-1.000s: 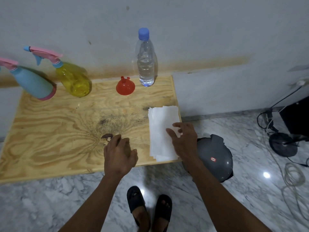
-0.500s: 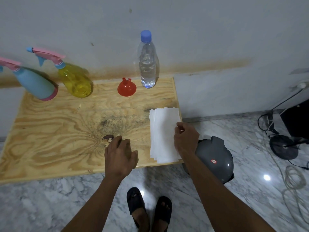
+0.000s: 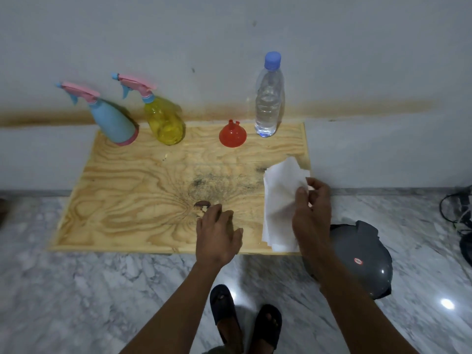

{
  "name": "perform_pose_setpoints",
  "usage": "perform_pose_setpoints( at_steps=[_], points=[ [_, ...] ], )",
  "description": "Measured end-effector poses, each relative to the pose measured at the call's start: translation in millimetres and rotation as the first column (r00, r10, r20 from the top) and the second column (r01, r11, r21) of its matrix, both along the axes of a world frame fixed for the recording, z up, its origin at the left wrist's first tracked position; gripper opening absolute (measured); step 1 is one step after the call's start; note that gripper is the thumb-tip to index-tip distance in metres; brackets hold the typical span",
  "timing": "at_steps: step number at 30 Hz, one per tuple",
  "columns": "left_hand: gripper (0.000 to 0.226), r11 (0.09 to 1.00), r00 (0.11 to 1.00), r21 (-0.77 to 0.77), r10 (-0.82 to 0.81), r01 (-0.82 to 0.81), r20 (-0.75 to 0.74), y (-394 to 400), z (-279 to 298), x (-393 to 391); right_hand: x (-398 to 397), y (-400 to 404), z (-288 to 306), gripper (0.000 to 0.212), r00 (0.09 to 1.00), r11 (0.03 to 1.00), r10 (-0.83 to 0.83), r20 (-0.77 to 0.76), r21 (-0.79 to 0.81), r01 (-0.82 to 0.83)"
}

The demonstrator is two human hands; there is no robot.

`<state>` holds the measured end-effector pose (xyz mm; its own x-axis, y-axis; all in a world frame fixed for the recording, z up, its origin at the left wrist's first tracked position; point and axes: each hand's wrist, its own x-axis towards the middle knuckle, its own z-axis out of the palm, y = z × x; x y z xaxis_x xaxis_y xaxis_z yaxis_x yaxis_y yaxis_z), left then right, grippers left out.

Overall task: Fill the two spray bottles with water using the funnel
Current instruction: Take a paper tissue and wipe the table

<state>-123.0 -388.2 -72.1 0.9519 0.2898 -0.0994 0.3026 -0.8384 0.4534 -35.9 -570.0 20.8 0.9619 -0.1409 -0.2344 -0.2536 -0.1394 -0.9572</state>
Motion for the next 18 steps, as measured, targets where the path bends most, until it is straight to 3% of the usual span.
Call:
perform_pose_setpoints(
  at_steps=[3, 9, 13, 18],
  points=[
    [0.057, 0.999, 0.999, 0.012, -0.033, 0.033, -0.018, 2.7, 2.3, -2.6, -10.4, 9.5, 4.4, 0.034, 0.99, 0.986, 0.109, -0.088, 0.139, -0.096],
    [0.05, 0.99, 0.997, -0.131, -0.053, 0.06, 0.052, 27.5, 7.8, -15.8, -20.4, 46.0, -12.3, 0.007, 0.992, 0.991, 0.106, -0.071, -0.07, -0.111],
    [0.038, 0.987, 0.971, -0.16, 0.031, 0.008, 0.238, 76.9, 19.8, -36.3, -17.2, 84.9, -18.2, 0.024, 0.995, 0.976, 0.098, -0.031, -0.194, -0.102],
    [0.042, 0.989, 0.957, -0.07, 0.144, -0.131, 0.253, 187.8, 20.2, -57.4, -0.6, 152.6, -23.7, 0.033, 0.991, 0.952, 0.136, 0.011, -0.277, -0.128]
  ],
)
